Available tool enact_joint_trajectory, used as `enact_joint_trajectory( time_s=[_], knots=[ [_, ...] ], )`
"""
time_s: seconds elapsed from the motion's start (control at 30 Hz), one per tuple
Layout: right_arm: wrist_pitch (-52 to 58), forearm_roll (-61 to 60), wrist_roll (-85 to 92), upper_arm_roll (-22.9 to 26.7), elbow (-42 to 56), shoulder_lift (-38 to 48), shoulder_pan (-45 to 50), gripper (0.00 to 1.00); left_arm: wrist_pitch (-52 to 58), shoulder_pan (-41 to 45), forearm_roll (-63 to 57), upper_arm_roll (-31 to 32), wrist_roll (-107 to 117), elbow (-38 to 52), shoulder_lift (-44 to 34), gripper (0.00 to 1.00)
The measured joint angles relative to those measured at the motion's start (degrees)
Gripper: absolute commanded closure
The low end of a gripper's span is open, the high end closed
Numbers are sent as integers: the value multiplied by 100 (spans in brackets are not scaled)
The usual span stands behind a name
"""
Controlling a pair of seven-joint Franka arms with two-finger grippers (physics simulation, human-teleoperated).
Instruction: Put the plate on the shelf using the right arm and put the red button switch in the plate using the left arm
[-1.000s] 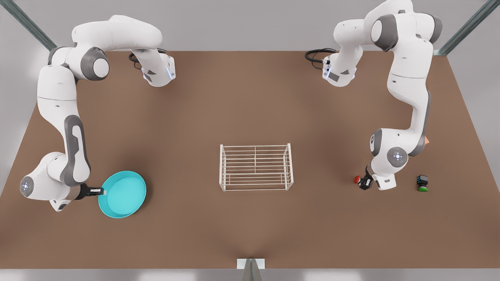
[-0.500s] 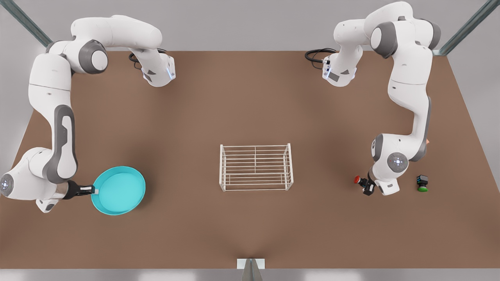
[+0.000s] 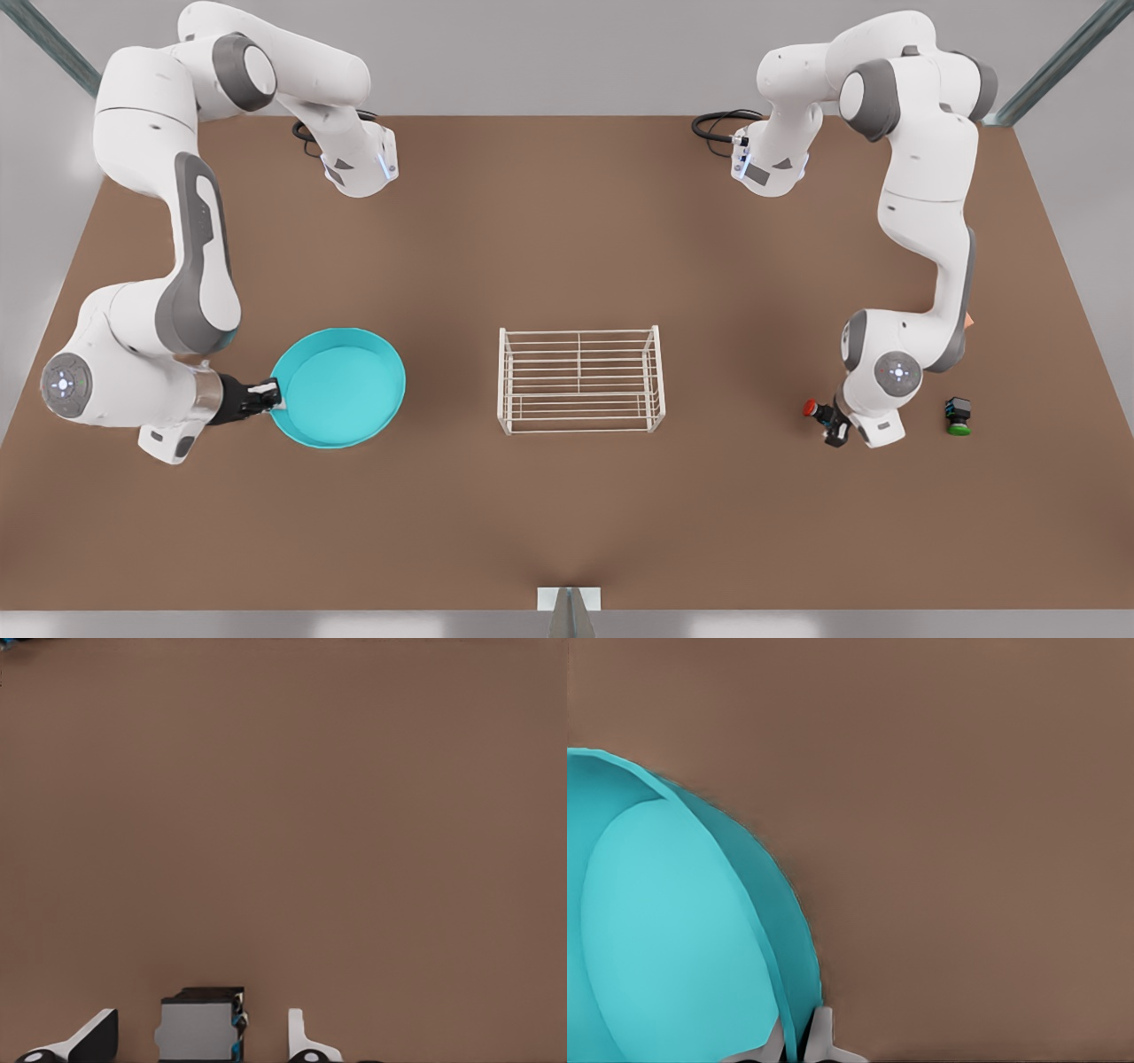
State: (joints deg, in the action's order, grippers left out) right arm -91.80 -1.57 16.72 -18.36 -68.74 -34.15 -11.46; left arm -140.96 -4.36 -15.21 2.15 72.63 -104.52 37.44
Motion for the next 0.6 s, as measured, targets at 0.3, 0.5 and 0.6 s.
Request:
enact_joint_trajectory(
  time_s=[0.3, 0.5, 0.6],
  knots=[
    [91, 128, -1351, -391, -7, 35, 1211, 77, -11, 1, -135, -28, 67, 16, 14, 46],
    [-232, 263, -2546, -393, -24, -47, 2015, 77, -10, -7, -165, -47, 101, 12, 14, 49],
    [-452, 395, -3181, -392, -20, -184, 2389, 77, -11, -12, -169, -55, 110, 8, 22, 44]
  ],
)
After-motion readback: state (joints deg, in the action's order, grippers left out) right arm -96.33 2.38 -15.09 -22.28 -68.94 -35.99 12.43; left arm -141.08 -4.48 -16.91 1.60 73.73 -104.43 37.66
